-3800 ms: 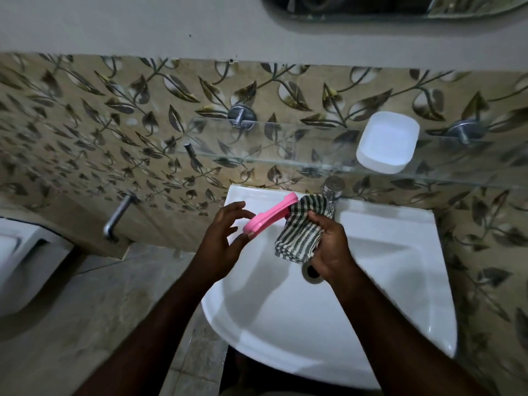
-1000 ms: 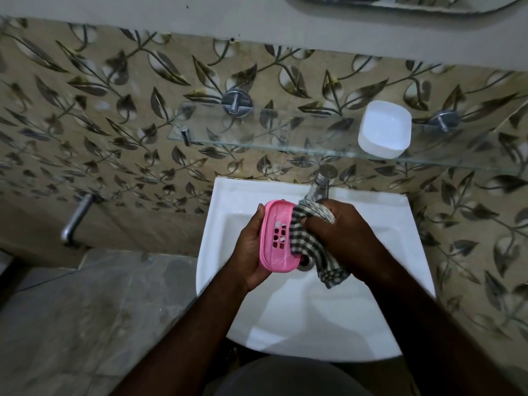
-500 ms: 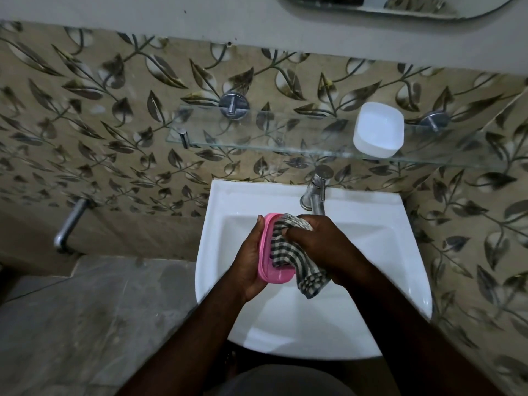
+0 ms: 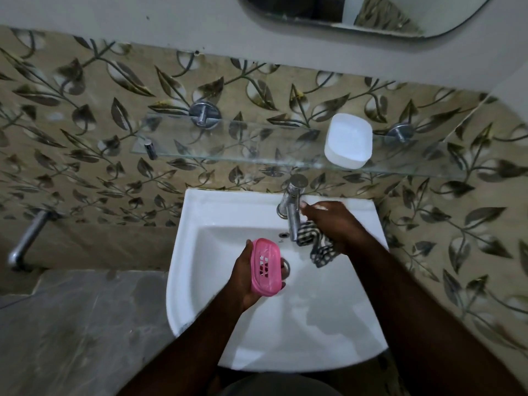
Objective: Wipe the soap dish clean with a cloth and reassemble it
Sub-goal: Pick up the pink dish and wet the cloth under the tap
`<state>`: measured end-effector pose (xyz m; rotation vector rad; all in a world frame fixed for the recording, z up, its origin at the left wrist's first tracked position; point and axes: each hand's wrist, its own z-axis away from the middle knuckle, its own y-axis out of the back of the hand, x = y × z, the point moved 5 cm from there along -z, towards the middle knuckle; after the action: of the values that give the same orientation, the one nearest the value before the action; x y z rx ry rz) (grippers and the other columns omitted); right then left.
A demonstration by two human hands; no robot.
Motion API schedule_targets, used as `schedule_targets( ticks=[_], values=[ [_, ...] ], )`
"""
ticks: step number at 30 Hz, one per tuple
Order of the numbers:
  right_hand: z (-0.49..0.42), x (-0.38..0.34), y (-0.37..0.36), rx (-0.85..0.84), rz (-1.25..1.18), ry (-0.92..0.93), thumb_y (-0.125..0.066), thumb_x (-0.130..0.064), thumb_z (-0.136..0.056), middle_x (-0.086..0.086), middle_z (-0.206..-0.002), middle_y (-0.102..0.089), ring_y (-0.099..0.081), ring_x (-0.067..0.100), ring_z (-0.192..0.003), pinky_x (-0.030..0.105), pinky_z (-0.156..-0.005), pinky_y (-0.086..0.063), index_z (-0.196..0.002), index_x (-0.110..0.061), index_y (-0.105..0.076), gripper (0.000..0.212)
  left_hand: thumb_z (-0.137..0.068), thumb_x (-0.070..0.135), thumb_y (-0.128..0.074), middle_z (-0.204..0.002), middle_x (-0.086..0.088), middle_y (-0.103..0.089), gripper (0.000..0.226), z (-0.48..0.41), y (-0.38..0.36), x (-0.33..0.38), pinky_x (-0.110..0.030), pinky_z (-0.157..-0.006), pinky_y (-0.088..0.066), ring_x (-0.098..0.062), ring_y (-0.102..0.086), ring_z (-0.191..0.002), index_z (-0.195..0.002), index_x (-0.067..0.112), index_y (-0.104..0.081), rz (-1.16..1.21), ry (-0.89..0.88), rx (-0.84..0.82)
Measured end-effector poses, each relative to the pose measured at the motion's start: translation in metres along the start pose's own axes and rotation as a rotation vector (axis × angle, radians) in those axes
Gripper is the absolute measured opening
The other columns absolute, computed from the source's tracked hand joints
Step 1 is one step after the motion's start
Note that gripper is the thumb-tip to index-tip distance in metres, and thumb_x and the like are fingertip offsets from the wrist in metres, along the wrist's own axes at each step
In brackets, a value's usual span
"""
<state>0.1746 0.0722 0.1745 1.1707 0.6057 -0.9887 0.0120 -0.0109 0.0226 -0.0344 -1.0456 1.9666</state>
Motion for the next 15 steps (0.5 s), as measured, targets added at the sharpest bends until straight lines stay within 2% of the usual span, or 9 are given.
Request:
schedule_targets(
  ticks=[1, 2, 3, 6, 8, 10, 13, 15],
  values=[
    [-0.004, 0.006, -0.005, -0.029, -0.053, -0.099, -0.068, -0.057, -0.08, 0.014, -0.077, -0.071, -0.063, 0.021, -0.069, 0.031, -0.068, -0.047, -0.086, 0.005, -0.07, 0.063, -0.079, 0.068, -0.045, -0.1, -0.021, -0.071, 0.073, -0.004, -0.001, -0.002, -0.048, -0.075, -0.056, -0.036, -0.071, -0.085, -0.094, 0.004, -0.077, 0.013, 0.017, -0.007],
    [-0.006, 0.011, -0.01, -0.057, -0.113, -0.176, -0.067, -0.063, -0.078, 0.011, -0.082, -0.075, -0.067, 0.022, -0.074, 0.033, -0.073, -0.052, -0.087, -0.002, -0.074, 0.062, -0.076, 0.069, -0.047, -0.103, -0.022, -0.07, 0.075, -0.007, -0.003, -0.004, -0.049, -0.075, -0.056, -0.037, -0.069, -0.089, -0.1, 0.002, -0.075, 0.027, 0.034, -0.017],
    [-0.009, 0.012, -0.015, -0.079, -0.184, -0.22, -0.068, -0.06, -0.079, 0.01, -0.086, -0.075, -0.069, 0.024, -0.078, 0.036, -0.078, -0.054, -0.087, -0.006, -0.075, 0.056, -0.075, 0.069, -0.049, -0.109, -0.023, -0.067, 0.078, -0.01, -0.004, -0.007, -0.05, -0.077, -0.056, -0.039, -0.066, -0.096, -0.108, 0.002, -0.071, 0.044, 0.049, -0.019],
    [-0.013, 0.007, -0.028, -0.108, -0.402, -0.239, -0.072, -0.03, -0.085, 0.02, -0.087, -0.069, -0.066, 0.032, -0.079, 0.05, -0.085, -0.054, -0.094, 0.0, -0.071, 0.031, -0.076, 0.07, -0.053, -0.121, -0.025, -0.06, 0.085, -0.023, -0.004, -0.015, -0.054, -0.087, -0.051, -0.041, -0.059, -0.108, -0.128, 0.004, -0.058, 0.086, 0.088, -0.024],
    [-0.015, 0.003, -0.03, -0.107, -0.441, -0.228, -0.071, -0.019, -0.084, 0.025, -0.088, -0.064, -0.064, 0.035, -0.079, 0.057, -0.083, -0.053, -0.094, 0.002, -0.068, 0.023, -0.082, 0.069, -0.047, -0.118, -0.025, -0.061, 0.083, -0.032, -0.006, -0.021, -0.055, -0.09, -0.048, -0.04, -0.062, -0.105, -0.132, 0.004, -0.053, 0.122, 0.105, -0.033],
    [-0.017, 0.002, -0.031, -0.104, -0.431, -0.221, -0.069, -0.015, -0.084, 0.024, -0.086, -0.064, -0.063, 0.032, -0.077, 0.052, -0.079, -0.055, -0.09, -0.001, -0.068, 0.015, -0.086, 0.069, -0.042, -0.115, -0.026, -0.063, 0.081, -0.038, -0.011, -0.025, -0.055, -0.09, -0.048, -0.04, -0.064, -0.1, -0.133, 0.003, -0.052, 0.139, 0.112, -0.04],
    [-0.02, 0.001, -0.03, -0.111, -0.427, -0.218, -0.064, -0.009, -0.084, 0.018, -0.074, -0.063, -0.062, 0.026, -0.064, 0.035, -0.063, -0.054, -0.077, -0.005, -0.066, 0.008, -0.085, 0.069, -0.04, -0.113, -0.025, -0.063, 0.08, -0.047, -0.02, -0.032, -0.053, -0.087, -0.051, -0.04, -0.062, -0.102, -0.13, 0.004, -0.053, 0.128, 0.115, -0.035],
    [-0.024, 0.002, -0.029, -0.126, -0.43, -0.212, -0.063, -0.009, -0.082, 0.016, -0.071, -0.061, -0.06, 0.025, -0.063, 0.036, -0.065, -0.052, -0.073, -0.006, -0.065, 0.01, -0.082, 0.068, -0.041, -0.112, -0.025, -0.064, 0.08, -0.049, -0.024, -0.034, -0.052, -0.082, -0.055, -0.039, -0.062, -0.101, -0.128, 0.004, -0.055, 0.125, 0.113, -0.04]
  ],
)
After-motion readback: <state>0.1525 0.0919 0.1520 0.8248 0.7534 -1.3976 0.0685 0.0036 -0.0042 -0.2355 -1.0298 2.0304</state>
